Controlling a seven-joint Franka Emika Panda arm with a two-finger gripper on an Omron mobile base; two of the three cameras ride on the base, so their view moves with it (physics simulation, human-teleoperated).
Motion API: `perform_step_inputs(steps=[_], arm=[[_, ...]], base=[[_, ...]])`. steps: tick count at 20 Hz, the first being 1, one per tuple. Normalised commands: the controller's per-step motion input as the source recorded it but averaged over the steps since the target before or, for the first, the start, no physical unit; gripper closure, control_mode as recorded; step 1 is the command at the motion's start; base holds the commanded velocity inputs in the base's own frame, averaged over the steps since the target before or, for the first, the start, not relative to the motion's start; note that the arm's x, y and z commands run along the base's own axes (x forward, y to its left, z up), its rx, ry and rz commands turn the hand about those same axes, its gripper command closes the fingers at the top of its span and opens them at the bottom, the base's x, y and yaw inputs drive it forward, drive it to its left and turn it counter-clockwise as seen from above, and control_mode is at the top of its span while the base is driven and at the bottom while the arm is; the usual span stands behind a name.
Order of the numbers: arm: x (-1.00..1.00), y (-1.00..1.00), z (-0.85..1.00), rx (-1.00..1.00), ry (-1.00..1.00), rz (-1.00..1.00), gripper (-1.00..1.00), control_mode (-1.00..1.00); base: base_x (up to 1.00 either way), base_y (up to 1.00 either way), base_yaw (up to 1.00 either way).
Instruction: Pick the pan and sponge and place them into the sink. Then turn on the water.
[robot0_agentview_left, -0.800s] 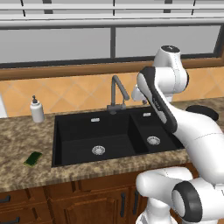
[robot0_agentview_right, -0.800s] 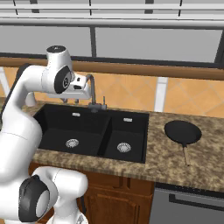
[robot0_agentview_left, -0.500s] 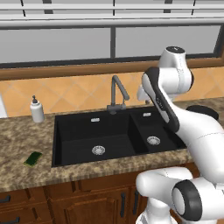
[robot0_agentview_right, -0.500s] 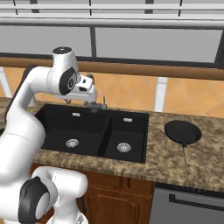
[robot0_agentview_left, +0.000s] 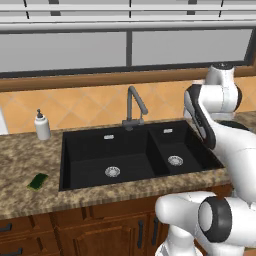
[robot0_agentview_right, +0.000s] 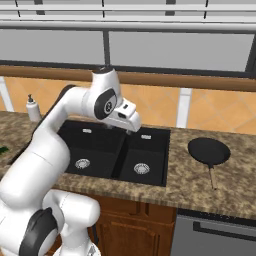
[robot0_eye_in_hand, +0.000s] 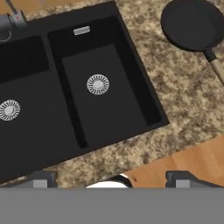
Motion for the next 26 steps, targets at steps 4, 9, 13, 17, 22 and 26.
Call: perform_step_inputs(steps=[4,9,13,17,22,26], arm=[[0.17,-1.00,-0.51,0.00,0.05,-0.27,-1.00,-1.00],[0.32,-1.00,-0.54,0.00,0.07,-0.26,-1.00,-1.00],[0.29,-1.00,-0.56,0.00,0.03,-0.22,-1.00,-1.00],[0.09,-0.79,-0.45,-0.03,0.00,-0.13,-1.00,-1.00],[0.00,-0.26,-0.06,0.03,0.00,0.00,-1.00,-1.00],[0.00,-0.29,0.00,0.03,0.00,0.00,-1.00,-1.00]], base=[[0.00,0.00,0.00],[0.00,0.00,0.00],[0.00,0.00,0.00],[0.00,0.00,0.00],[0.00,0.00,0.00],[0.00,0.00,0.00]])
